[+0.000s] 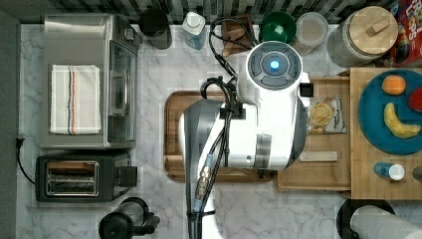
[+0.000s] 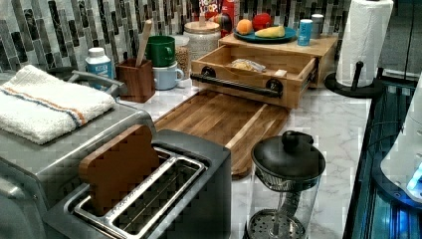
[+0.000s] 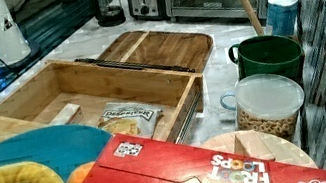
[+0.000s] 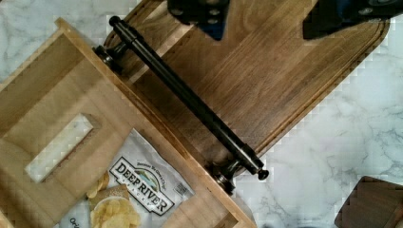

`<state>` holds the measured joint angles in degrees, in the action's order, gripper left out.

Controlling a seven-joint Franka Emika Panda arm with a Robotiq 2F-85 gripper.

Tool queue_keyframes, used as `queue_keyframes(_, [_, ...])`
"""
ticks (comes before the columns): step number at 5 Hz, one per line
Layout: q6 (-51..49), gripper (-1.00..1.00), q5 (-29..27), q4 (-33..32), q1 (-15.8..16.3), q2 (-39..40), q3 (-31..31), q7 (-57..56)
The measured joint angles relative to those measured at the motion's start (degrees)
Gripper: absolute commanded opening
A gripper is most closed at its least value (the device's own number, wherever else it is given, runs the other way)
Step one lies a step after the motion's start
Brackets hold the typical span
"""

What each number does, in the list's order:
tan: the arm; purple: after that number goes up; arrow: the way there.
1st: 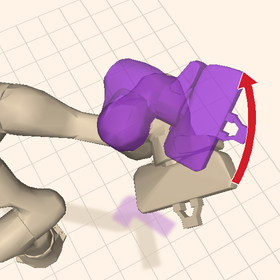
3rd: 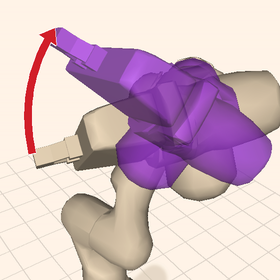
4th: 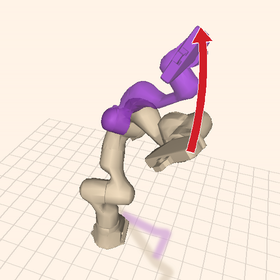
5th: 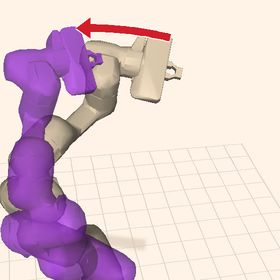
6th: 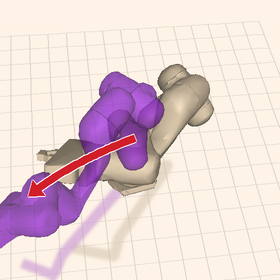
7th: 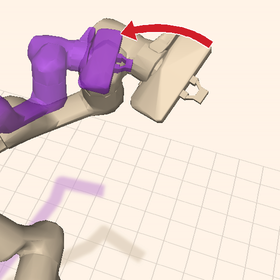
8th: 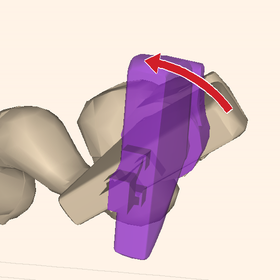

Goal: Close the drawer.

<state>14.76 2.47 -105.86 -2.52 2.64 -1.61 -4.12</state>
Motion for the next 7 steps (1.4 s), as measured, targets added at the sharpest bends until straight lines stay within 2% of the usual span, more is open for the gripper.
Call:
queue_keyframes(1, [0.5,-1.0,0.0,-0.1,-0.3,0.3,0.0,0.0])
queue_keyframes(2, [-0.5,1.0,0.9,-0.2,-0.9,0.5,-0.3,0.0])
queue_keyframes(3, [10.5,1.0,3.3,-4.3,-1.5,-1.0,-0.6,-4.0])
queue_keyframes(4, [24.8,1.0,3.6,-12.2,-1.4,-4.3,-0.8,-13.0])
queue_keyframes(5, [27.2,1.0,3.6,-20.0,-0.9,-8.8,-0.4,-20.0])
queue_keyframes(6, [25.6,-1.0,0.0,-24.4,0.5,-10.9,-0.3,-25.3])
queue_keyframes(7, [25.3,-1.0,-0.4,-26.4,2.0,-10.7,0.2,-29.0])
